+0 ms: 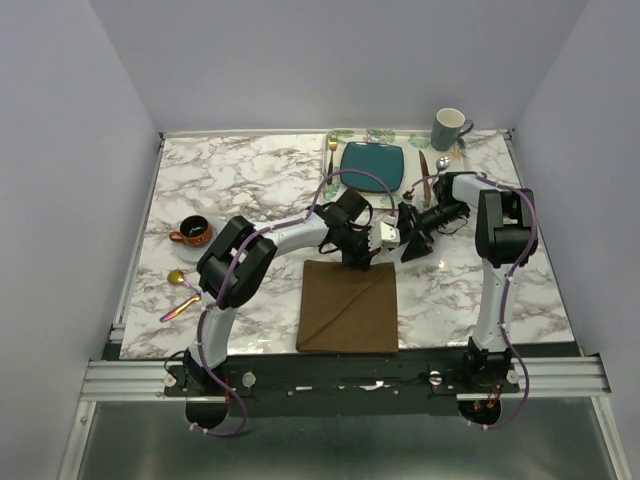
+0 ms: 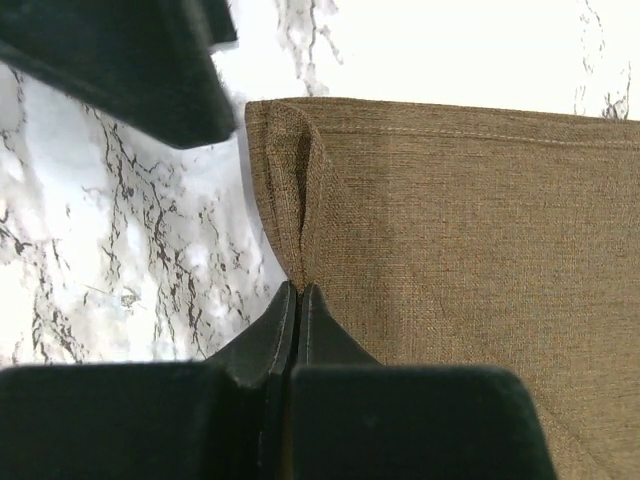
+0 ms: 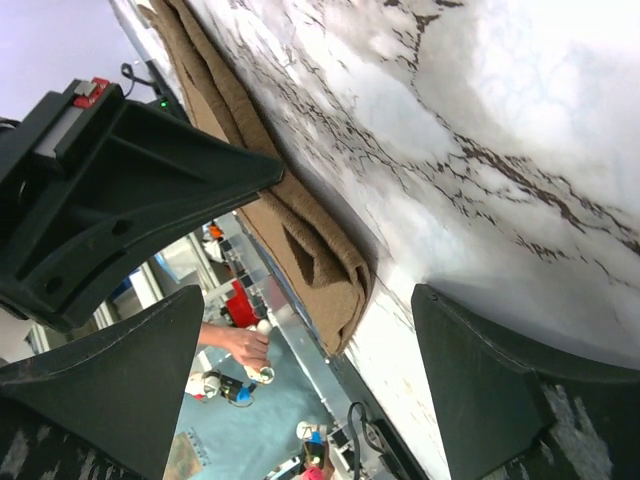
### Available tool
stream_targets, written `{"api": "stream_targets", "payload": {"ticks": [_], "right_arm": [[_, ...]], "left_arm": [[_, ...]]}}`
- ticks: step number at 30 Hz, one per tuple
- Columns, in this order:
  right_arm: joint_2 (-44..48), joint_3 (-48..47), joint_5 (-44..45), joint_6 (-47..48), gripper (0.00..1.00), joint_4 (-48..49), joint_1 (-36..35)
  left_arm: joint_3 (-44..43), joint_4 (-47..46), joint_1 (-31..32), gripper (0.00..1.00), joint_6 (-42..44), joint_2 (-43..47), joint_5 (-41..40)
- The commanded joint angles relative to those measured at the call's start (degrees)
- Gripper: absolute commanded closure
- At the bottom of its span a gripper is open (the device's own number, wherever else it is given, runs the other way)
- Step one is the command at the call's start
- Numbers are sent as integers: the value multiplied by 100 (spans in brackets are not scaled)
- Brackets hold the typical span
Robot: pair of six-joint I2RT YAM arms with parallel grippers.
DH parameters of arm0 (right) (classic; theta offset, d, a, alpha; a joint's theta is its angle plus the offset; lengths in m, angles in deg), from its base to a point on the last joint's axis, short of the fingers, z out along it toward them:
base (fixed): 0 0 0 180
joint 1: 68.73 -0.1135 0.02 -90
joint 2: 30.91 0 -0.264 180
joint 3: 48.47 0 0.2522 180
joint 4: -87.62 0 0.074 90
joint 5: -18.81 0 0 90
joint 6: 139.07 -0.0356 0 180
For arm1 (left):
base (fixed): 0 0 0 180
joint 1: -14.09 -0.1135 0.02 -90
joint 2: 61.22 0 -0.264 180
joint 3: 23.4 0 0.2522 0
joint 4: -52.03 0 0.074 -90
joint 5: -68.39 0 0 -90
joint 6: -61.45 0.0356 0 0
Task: Fold the napkin into a case and place the utensils inside
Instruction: Pick up the upper triangle-folded napkin from the center of the board.
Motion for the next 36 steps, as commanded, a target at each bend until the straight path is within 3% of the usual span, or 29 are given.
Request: {"api": "stream_targets", "payload": {"ticks": [1,14,23,32,36], "right_arm": [[-379,-68,58,420,5,282,-9],[-555,-41,-320,982,8,1,-317],[-344,11,-847,2002,25,-931,-326],[-115,161,-760,2284,27,-1054,-536],[-10,196,-664,2275,34,-984,-563]], "left_arm": [[439,-684,121,100,351,553,-184],[844,-1142,191,100,632,799,-140],[871,-1063,174,100,720,773,-70],[775,-1010,103,100,712,694,27],[731,-940,77,100,703,641,53]]}}
